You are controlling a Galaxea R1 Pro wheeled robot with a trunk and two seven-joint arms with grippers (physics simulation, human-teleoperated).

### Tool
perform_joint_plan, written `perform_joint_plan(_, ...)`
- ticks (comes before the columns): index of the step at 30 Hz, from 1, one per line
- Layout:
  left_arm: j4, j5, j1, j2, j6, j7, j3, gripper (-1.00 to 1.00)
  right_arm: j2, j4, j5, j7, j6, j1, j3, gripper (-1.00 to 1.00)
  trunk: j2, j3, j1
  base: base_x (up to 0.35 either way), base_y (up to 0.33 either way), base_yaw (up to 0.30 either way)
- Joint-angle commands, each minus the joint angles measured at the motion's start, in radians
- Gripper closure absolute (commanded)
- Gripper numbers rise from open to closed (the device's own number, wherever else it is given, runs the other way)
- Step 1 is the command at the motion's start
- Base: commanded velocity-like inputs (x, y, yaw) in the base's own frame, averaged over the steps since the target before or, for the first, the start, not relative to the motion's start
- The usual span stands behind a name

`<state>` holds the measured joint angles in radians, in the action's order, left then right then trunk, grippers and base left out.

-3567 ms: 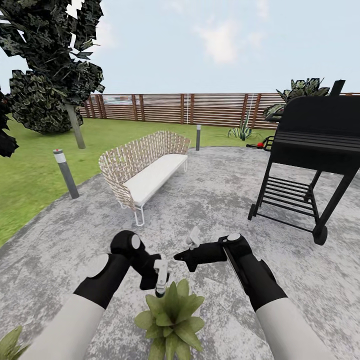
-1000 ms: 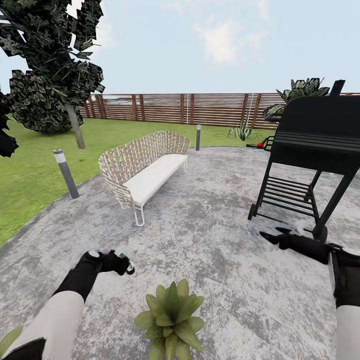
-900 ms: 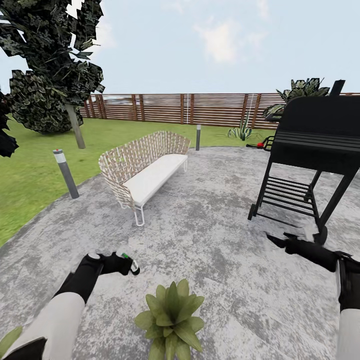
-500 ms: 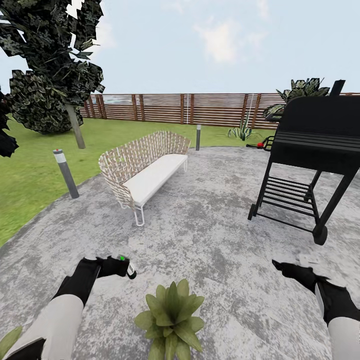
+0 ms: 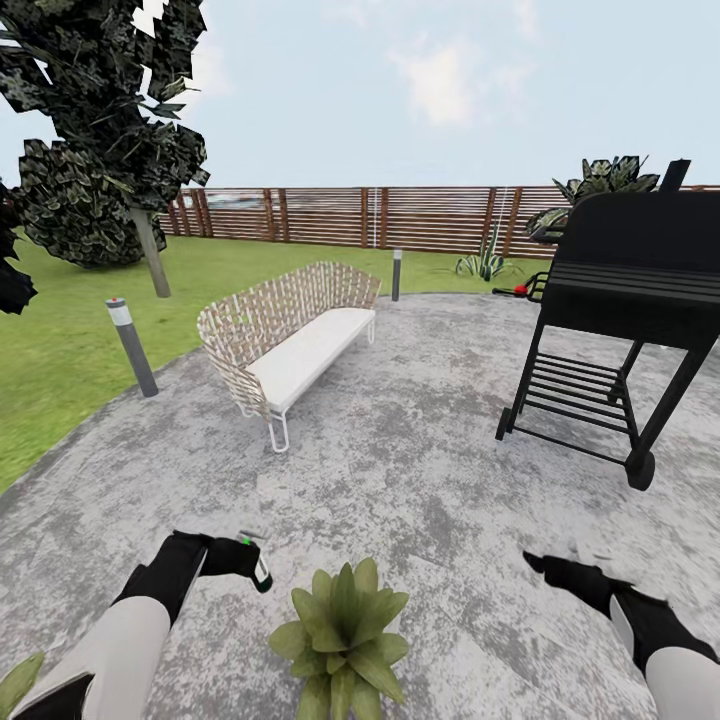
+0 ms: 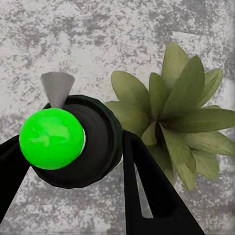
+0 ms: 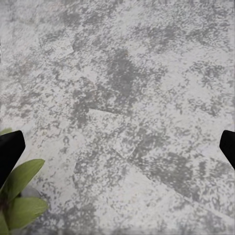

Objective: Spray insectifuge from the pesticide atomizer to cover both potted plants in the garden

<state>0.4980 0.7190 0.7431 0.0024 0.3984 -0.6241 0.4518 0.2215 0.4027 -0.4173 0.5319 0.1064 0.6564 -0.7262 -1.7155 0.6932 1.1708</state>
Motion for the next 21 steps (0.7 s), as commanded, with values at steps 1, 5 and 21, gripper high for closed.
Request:
perform_joint_plan(1, 0.001, 0.005, 0.001, -0.001, 0.006, -0.008, 0.006, 1.00, -0.001, 0.000, -0.005, 0.008, 0.005, 0.001, -0.009, -1.00, -0.001, 0.002, 0.000, 0.000, 0.000, 0.000)
perform_joint_plan(5, -0.016, 0.006, 0.001, -0.004, 0.008, -0.009, 0.006, 1.00, -0.001, -0.003, -0.005, 0.008, 0.004, 0.001, -0.008, -1.00, -0.001, 0.008, 0.000, 0.000, 0.000, 0.000)
perform_joint_plan(21, -0.118, 0.017, 0.009, -0.006, 0.356, -0.011, -0.025, 1.00, 0.002, -0.005, -0.005, 0.007, 0.003, 0.001, -0.009, -1.00, -0.001, 0.033, 0.000, 0.000, 0.000, 0.000)
